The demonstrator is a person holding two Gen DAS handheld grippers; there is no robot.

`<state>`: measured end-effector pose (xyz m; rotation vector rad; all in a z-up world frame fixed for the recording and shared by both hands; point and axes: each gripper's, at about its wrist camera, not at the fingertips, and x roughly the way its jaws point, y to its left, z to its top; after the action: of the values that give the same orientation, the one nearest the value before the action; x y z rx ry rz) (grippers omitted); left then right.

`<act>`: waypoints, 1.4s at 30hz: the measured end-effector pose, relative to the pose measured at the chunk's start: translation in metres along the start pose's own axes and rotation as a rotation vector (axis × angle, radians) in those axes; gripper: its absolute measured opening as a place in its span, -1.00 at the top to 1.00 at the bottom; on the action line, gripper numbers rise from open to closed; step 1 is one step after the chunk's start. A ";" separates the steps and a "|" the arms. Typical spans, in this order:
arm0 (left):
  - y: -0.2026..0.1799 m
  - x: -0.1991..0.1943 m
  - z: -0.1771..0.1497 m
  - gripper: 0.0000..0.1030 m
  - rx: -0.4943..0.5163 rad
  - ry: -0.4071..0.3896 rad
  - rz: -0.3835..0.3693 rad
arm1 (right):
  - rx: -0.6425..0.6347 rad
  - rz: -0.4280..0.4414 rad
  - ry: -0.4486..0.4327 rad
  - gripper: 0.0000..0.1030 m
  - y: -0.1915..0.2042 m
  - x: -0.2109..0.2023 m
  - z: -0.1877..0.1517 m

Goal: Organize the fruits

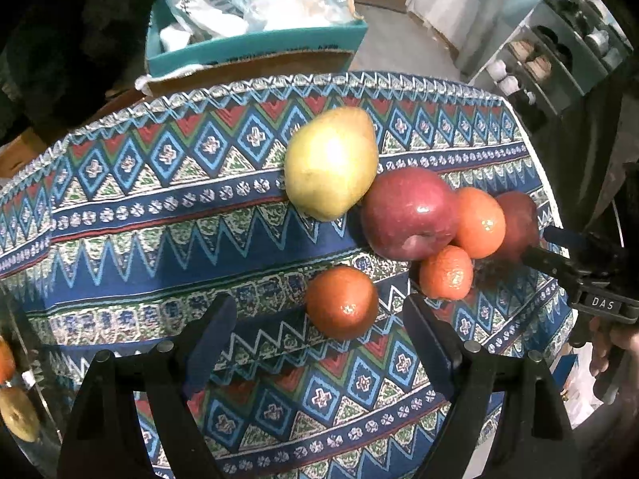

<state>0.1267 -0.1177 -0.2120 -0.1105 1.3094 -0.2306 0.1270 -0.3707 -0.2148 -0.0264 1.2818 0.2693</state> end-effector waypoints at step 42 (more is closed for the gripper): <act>-0.017 -0.003 -0.014 0.07 0.140 -0.038 -0.040 | 0.045 0.080 -0.131 -0.45 0.002 -0.013 0.000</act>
<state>0.1109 -0.1329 -0.2092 -0.0222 1.2498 -0.3523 0.1235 -0.3713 -0.2021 0.0799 1.1596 0.3059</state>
